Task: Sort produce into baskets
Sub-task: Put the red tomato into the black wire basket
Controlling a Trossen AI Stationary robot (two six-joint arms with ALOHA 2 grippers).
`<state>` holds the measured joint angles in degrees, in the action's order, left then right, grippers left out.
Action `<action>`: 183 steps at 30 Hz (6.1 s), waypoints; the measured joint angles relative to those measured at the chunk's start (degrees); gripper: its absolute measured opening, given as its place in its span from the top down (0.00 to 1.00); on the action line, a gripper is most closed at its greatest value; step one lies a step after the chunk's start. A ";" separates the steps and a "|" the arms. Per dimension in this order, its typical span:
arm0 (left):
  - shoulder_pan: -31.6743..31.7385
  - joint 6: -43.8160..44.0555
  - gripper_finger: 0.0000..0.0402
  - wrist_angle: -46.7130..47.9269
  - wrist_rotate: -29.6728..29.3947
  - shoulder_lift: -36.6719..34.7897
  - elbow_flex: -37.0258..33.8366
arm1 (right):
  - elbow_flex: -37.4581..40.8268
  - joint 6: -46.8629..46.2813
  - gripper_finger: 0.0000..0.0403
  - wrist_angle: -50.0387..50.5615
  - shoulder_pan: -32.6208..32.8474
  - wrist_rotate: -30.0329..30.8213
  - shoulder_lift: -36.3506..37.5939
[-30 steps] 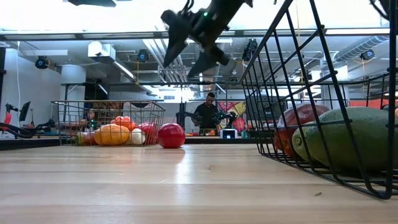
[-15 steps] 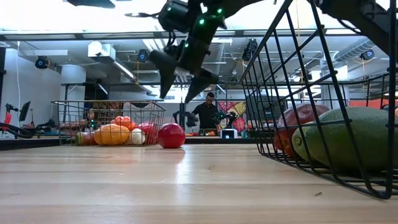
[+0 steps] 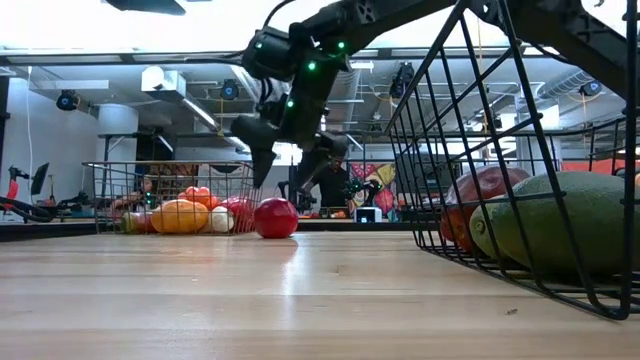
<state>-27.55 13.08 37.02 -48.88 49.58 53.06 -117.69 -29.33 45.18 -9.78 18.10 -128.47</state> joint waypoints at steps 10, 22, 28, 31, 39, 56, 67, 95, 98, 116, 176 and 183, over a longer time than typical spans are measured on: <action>0.02 -0.35 0.24 -0.15 -0.90 0.33 -0.07 | 0.11 -0.02 0.09 -1.30 0.02 -0.05 -2.05; 0.02 -0.35 0.24 -0.20 -1.33 0.63 -0.24 | 0.20 1.32 0.09 -3.99 0.37 -0.02 -6.27; 0.02 -0.47 0.24 -0.18 -1.60 0.74 -0.24 | 0.21 1.32 0.09 -3.94 0.66 0.08 -6.26; 0.02 -0.52 0.24 -0.16 -1.60 0.73 -0.24 | 0.20 1.32 0.10 -3.93 0.74 0.17 -6.28; 0.02 -0.52 0.24 -0.16 -1.60 0.74 -0.24 | 0.20 1.43 0.23 -3.79 1.01 0.10 -6.24; 0.01 -1.41 0.24 -0.26 -1.62 0.72 -0.26 | 0.20 6.53 0.23 3.45 7.65 -2.25 5.43; 0.07 -2.18 0.24 -0.65 -1.59 0.88 -0.42 | 0.24 9.33 0.22 13.76 19.83 -20.07 18.02; -0.05 -33.32 0.24 -49.50 33.81 7.71 -11.61 | 3.05 -0.23 0.21 14.73 49.95 21.13 29.97; -0.02 -38.12 0.24 -58.64 34.72 10.13 -13.22 | 7.19 12.08 0.21 2.83 50.16 22.53 31.16; 0.26 -44.95 0.24 -64.58 37.46 16.51 -12.28 | 71.47 38.84 0.21 -93.95 36.60 -3.27 50.93; 21.00 10.99 0.24 -99.50 63.64 36.76 -12.02 | 54.33 55.94 0.19 -69.66 38.29 26.58 44.45; 21.09 10.59 0.24 -99.40 64.79 36.56 -12.29 | 44.69 55.91 0.19 -56.87 40.32 37.02 39.23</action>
<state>-6.46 23.68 -62.39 15.91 86.15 40.77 -73.00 26.58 -11.70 30.54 55.12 -89.24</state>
